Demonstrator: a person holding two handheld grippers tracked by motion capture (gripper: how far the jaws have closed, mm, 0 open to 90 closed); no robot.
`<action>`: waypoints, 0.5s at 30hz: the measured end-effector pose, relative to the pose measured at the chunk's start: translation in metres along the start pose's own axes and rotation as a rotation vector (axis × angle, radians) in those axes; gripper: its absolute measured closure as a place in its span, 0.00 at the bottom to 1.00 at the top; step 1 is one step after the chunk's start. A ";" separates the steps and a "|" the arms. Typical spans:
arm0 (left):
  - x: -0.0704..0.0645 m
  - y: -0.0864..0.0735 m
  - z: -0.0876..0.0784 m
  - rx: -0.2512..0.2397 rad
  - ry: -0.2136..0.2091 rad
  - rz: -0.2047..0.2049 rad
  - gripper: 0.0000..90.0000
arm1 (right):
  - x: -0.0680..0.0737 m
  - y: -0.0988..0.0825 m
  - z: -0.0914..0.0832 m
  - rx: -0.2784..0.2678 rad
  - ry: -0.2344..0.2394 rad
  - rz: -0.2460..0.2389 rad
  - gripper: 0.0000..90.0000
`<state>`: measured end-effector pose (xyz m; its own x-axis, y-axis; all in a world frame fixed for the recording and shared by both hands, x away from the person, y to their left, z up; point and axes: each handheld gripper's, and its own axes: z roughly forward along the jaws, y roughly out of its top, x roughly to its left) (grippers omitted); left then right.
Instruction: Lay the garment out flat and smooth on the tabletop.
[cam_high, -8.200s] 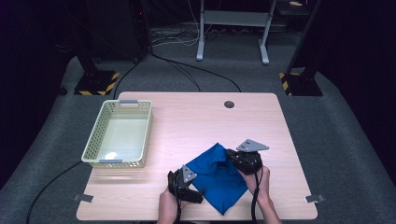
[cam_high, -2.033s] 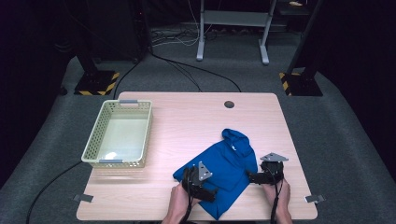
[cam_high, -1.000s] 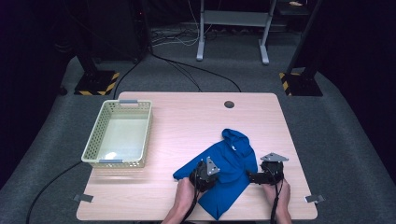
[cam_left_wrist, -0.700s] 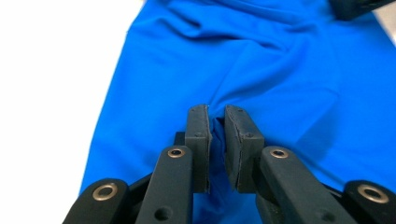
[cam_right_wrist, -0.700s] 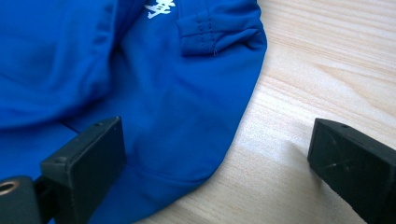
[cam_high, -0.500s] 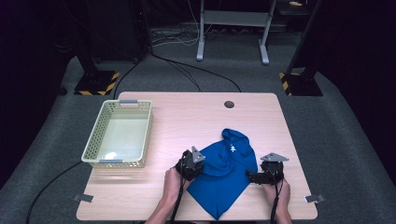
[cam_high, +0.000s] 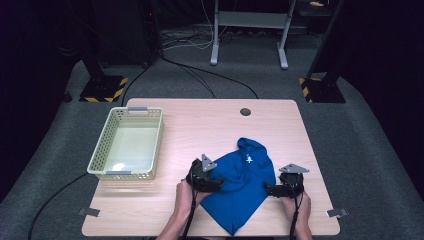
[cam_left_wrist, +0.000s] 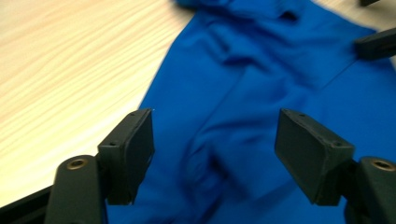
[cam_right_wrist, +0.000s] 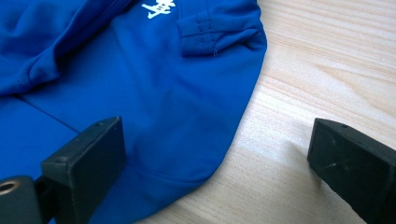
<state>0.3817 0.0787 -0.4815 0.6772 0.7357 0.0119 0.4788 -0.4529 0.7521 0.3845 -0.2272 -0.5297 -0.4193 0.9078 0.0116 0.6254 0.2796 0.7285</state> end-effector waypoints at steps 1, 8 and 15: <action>-0.005 0.002 0.004 0.005 -0.015 0.002 0.27 | 0.000 0.000 0.000 0.000 0.000 0.000 0.04; -0.041 0.012 0.046 0.086 -0.089 0.050 0.16 | 0.000 0.000 0.000 -0.001 0.001 -0.001 0.04; -0.058 0.024 0.069 0.114 -0.072 0.101 0.20 | 0.000 0.000 0.000 -0.002 0.002 -0.003 0.05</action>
<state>0.3930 -0.0098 -0.5096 0.7610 0.6478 0.0333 0.4639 -0.5794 0.6701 0.3842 -0.2272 -0.5297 -0.4222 0.9064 0.0105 0.6226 0.2815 0.7302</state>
